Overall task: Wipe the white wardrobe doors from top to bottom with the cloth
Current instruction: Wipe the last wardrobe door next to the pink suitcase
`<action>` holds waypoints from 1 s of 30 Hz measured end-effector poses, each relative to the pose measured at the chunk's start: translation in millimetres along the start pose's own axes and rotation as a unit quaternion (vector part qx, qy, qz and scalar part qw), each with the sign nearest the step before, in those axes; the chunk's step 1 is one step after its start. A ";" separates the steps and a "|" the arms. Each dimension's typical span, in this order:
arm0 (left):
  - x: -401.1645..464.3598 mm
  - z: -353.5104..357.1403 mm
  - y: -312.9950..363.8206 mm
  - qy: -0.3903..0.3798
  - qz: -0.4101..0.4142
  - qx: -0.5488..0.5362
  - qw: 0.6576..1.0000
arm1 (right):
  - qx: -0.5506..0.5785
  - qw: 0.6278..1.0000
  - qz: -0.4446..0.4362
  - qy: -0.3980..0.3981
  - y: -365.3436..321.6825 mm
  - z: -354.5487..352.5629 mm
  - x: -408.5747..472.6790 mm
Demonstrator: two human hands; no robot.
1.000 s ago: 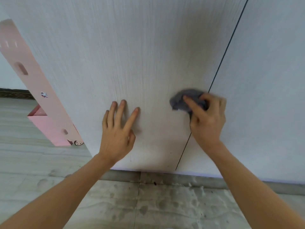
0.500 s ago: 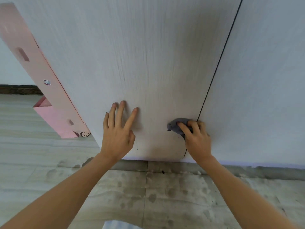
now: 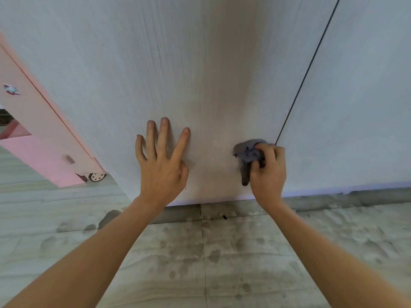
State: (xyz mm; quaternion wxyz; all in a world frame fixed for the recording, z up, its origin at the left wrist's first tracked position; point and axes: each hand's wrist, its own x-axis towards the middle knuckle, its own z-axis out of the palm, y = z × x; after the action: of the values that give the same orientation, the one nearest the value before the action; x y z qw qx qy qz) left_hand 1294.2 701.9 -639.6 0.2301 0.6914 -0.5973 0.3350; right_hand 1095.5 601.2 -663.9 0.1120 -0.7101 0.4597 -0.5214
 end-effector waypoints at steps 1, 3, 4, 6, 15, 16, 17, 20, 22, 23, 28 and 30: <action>0.8 1.4 -1.2 0.006 0.001 -0.003 1.000 | 0.012 1.000 -0.010 0.024 -9.3 -1.4 11.0; -1.1 2.9 -2.0 0.004 -0.002 -0.012 1.000 | 0.016 0.998 -0.022 0.048 -22.4 -1.3 20.2; -4.3 2.8 -3.5 0.005 -0.004 -0.014 1.000 | -0.002 0.998 -0.035 0.044 -24.8 1.4 16.9; -11.2 3.4 -8.0 0.003 0.001 -0.008 1.000 | -0.063 0.996 -0.056 0.003 -19.0 9.9 -2.0; -33.4 -2.3 -45.4 -0.005 -0.013 0.027 1.000 | 0.034 0.897 0.439 -0.033 -35.2 44.2 -30.3; -35.9 -4.4 -50.3 -0.003 -0.019 0.032 0.999 | 0.055 0.899 0.434 -0.015 -37.9 42.1 -27.4; -37.3 -5.9 -56.0 0.002 -0.021 0.036 0.999 | 0.071 0.906 0.418 -0.002 -40.9 39.4 -23.9; -38.1 -7.4 -71.1 0.009 -0.006 0.036 0.999 | 0.079 0.943 0.324 0.014 -51.8 30.2 -15.9; -39.3 -4.9 -78.3 0.005 -0.002 0.025 1.000 | 0.052 0.973 0.225 0.008 -63.8 32.6 -15.1; -40.8 -3.0 -80.4 0.003 -0.001 0.019 1.000 | 0.034 0.984 0.177 0.004 -70.6 36.8 -17.2; -50.7 -0.3 -81.5 -0.012 -0.001 -0.008 1.000 | -0.026 0.995 0.057 -0.082 -86.7 75.7 -60.2; -56.2 -0.8 -84.1 -0.021 0.003 -0.017 1.000 | -0.051 0.984 0.100 -0.140 -85.4 93.0 -87.2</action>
State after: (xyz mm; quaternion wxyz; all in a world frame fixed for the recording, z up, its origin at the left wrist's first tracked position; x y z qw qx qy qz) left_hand 1373.0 755.4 -673.7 0.2282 0.6925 -0.6096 0.3110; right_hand 1216.8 685.7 -705.1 0.1904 -0.7312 0.5342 -0.3791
